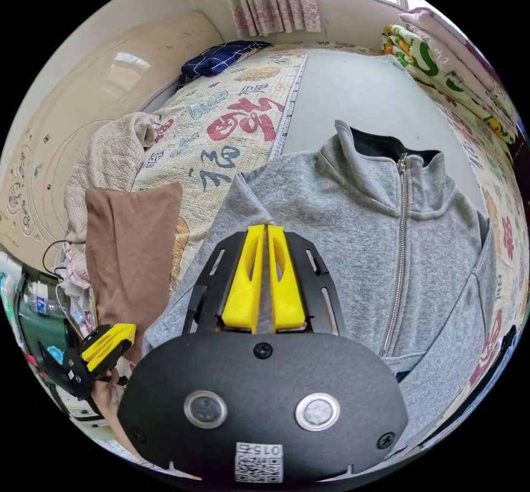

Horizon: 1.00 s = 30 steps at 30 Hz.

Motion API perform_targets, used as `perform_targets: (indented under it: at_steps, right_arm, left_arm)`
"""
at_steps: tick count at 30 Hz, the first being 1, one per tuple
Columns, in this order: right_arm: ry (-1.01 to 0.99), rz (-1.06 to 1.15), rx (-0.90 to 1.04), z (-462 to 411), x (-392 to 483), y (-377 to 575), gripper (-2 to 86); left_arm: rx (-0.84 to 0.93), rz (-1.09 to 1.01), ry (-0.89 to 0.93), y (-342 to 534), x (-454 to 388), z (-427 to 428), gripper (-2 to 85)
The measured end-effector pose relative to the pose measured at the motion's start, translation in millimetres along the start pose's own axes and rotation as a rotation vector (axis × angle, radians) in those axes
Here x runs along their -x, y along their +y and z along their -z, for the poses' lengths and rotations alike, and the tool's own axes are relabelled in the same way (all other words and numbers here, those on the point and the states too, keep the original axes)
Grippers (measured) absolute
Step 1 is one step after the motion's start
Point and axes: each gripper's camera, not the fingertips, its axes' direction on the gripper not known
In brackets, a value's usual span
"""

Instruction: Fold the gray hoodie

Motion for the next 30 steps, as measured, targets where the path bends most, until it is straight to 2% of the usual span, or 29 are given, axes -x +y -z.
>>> perform_targets:
  at_steps: [4, 7, 11, 15, 18, 20, 21, 24, 28, 30]
  right_arm:
    - [-0.192, 0.085, -0.046, 63, -19, 53, 3.4]
    - [-0.272, 0.202, -0.064, 117, -41, 133, 4.6]
    - [-0.247, 0.215, -0.026, 171, -78, 240, 5.4]
    - [-0.157, 0.135, 0.015, 228, -121, 342, 5.7]
    - [-0.081, 0.097, 0.06, 258, -141, 384, 6.1]
    - [-0.014, 0.067, -0.001, 284, -154, 396, 6.8]
    - [0.012, 0.01, -0.064, 305, -169, 398, 7.3]
    - [-0.056, -0.079, -0.151, 343, -207, 394, 8.1]
    - [-0.178, -0.121, -0.061, 347, -235, 386, 10.7]
    - [-0.214, -0.127, -0.023, 344, -239, 386, 10.8]
  left_arm:
    - [-0.137, -0.029, 0.129, -2, -2, 21, -0.6]
    - [-0.129, -0.059, 0.239, -13, -17, 7, -0.4]
    - [-0.026, -0.055, 0.243, -26, -35, -29, -0.3]
    - [0.092, -0.038, 0.177, -33, -46, -64, -0.5]
    - [0.08, -0.041, 0.165, -35, -50, -51, -0.5]
    - [0.065, -0.065, 0.243, -34, -55, -36, -0.5]
    - [0.039, -0.095, 0.347, -31, -62, -21, -0.4]
    - [-0.051, -0.234, 0.596, -8, -94, 27, 0.9]
    - [-0.132, -0.463, 0.845, 33, -176, 83, 6.7]
    - [-0.128, -0.529, 0.863, 38, -217, 96, 9.2]
